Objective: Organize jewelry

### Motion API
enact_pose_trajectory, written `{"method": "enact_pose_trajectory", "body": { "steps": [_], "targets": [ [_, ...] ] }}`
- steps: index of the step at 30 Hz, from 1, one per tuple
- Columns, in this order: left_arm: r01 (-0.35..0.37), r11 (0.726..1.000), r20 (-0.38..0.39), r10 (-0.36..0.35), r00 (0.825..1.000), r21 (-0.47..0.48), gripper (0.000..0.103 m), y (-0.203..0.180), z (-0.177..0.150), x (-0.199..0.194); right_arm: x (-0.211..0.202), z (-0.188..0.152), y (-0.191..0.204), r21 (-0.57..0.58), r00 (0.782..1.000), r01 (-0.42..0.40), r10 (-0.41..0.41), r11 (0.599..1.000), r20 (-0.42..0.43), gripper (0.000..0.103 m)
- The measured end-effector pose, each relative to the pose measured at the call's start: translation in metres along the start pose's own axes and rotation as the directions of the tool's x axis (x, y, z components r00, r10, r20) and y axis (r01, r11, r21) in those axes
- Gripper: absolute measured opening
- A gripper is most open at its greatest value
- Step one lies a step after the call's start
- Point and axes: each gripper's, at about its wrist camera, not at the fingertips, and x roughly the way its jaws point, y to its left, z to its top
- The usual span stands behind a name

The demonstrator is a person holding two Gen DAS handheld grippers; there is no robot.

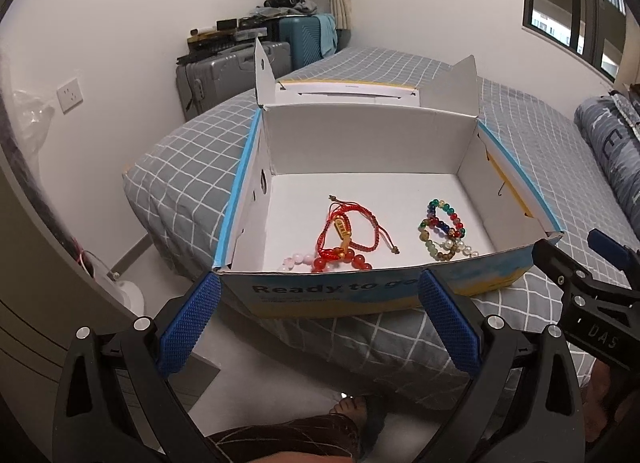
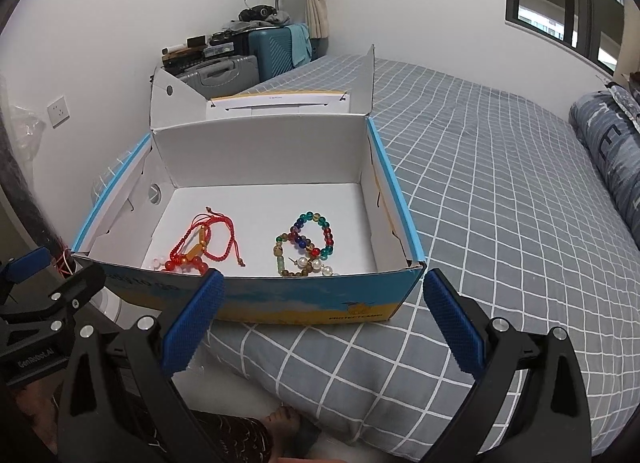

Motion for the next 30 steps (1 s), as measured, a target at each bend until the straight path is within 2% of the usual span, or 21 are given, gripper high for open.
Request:
{"method": "enact_pose_trajectory", "body": {
  "steps": [30],
  "targets": [
    [0.005,0.999,0.001,-0.005,1.000,-0.047,0.097,0.0003,-0.0009,0.0007,-0.0008,-0.0005,0.0026,0.000,1.000,-0.002,0.002,1.000,-0.008,0.095]
  ]
}}
